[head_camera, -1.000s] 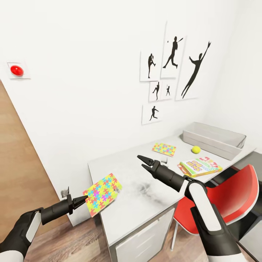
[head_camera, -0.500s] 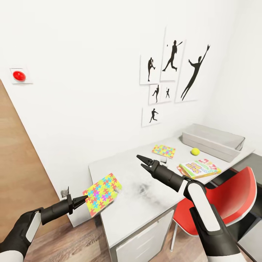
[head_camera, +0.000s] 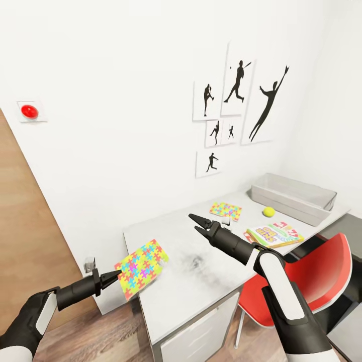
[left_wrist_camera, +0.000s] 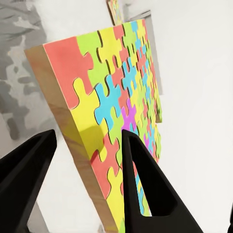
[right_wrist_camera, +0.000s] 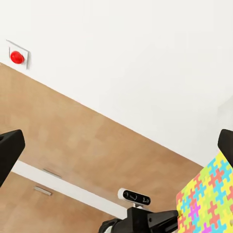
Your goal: Put all the toys in the child's room - the three board games (two on the bed and one on the table), the two jigsaw puzzles on the table, and the tennis ball on the table - inside the toy box on the table in the child's room.
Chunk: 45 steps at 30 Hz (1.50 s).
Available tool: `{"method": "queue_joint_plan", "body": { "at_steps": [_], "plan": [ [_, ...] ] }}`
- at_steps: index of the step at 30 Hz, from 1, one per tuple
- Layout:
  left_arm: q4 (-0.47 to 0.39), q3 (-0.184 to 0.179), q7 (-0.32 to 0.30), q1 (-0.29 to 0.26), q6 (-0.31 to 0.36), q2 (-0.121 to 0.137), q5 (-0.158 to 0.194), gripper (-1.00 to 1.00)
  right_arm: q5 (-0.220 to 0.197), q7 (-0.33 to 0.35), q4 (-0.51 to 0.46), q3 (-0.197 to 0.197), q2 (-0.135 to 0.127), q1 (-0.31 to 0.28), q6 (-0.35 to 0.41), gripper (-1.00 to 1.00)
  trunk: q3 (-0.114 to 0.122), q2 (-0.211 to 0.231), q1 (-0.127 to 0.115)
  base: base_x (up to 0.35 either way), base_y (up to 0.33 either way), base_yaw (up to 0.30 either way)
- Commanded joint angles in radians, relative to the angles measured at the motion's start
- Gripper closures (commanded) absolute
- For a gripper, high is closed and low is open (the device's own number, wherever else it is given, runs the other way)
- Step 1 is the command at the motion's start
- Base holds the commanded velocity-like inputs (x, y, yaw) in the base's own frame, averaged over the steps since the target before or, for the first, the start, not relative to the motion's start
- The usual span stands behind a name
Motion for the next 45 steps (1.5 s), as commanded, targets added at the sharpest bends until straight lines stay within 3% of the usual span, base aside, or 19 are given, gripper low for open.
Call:
{"method": "queue_joint_plan", "body": {
  "at_steps": [1, 31, 37, 45],
  "plan": [
    [0.0, 0.001, -0.001, -0.001, 0.005, 0.0, 0.001, 1.0, 0.005, 0.005, 0.0, 0.0, 0.0, -0.001, 0.003, -1.0, 0.002, 0.007, -0.004, 0.0, 0.0, 0.0],
    [-0.013, 0.0, -0.004, -0.001, 0.025, 0.012, 0.0, 1.0, 0.012, 0.003, 0.0, 0.019, 0.001, -0.001, -0.001, -1.0, 0.096, 0.217, -0.119, 0.0, 0.0, 0.0],
    [-0.014, 0.0, -0.003, -0.003, 0.079, 0.021, -0.003, 1.0, 0.012, 0.002, 0.002, 0.019, 0.002, -0.001, -0.002, -1.0, 0.115, 0.259, -0.142, 0.0, 0.0, 0.0],
    [-0.016, -0.001, -0.001, -0.005, 0.1, 0.042, -0.005, 1.0, 0.012, 0.001, 0.002, 0.019, 0.002, -0.001, -0.002, -1.0, 0.14, 0.315, -0.173, 0.0, 0.0, 0.0]
  ]
}}
